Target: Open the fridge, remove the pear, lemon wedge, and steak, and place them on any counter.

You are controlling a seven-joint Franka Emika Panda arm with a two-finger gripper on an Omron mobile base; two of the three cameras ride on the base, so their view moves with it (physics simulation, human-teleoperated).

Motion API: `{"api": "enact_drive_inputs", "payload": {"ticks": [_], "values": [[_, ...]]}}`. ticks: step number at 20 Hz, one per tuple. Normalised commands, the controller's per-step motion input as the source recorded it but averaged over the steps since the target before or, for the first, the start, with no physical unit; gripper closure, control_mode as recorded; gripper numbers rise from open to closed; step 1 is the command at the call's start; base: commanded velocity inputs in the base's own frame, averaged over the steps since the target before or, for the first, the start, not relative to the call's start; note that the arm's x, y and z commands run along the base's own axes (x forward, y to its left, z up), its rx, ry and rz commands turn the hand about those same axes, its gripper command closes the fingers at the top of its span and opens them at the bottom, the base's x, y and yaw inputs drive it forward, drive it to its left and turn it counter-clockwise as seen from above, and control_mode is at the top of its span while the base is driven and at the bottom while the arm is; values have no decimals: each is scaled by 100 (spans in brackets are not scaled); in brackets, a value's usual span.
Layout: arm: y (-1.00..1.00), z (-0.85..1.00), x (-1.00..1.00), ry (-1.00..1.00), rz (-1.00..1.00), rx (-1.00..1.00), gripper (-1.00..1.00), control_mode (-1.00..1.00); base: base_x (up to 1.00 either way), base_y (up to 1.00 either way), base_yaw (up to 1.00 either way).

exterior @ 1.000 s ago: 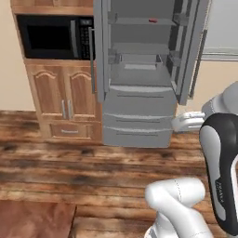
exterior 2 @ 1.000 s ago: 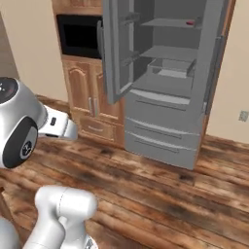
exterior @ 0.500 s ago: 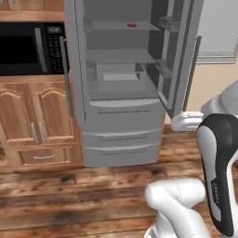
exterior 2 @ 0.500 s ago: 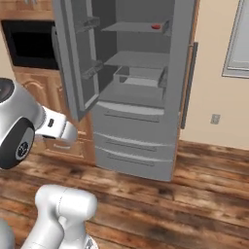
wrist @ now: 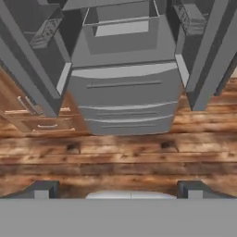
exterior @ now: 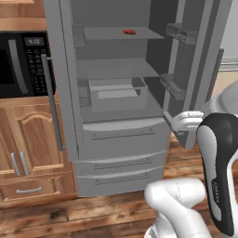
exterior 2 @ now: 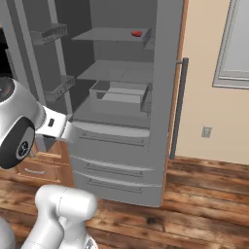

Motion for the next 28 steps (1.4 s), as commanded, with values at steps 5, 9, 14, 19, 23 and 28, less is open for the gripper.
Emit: {"api": "enact_drive_inputs", "payload": {"ticks": [5, 9, 14, 19, 23, 28], "values": [[0, 0, 0, 0, 0, 0, -100, 100, 100, 13, -14], [0, 0, 0, 0, 0, 0, -100, 100, 100, 11, -12], [0, 0, 0, 0, 0, 0, -100, 100, 100, 28, -12], [0, 0, 0, 0, 0, 0, -100, 100, 100, 30, -10], [0, 0, 0, 0, 0, 0, -100, 100, 39, 18, -4], [5, 21, 9, -8, -2, 0, -100, -100, -9, 1, 0]]}}
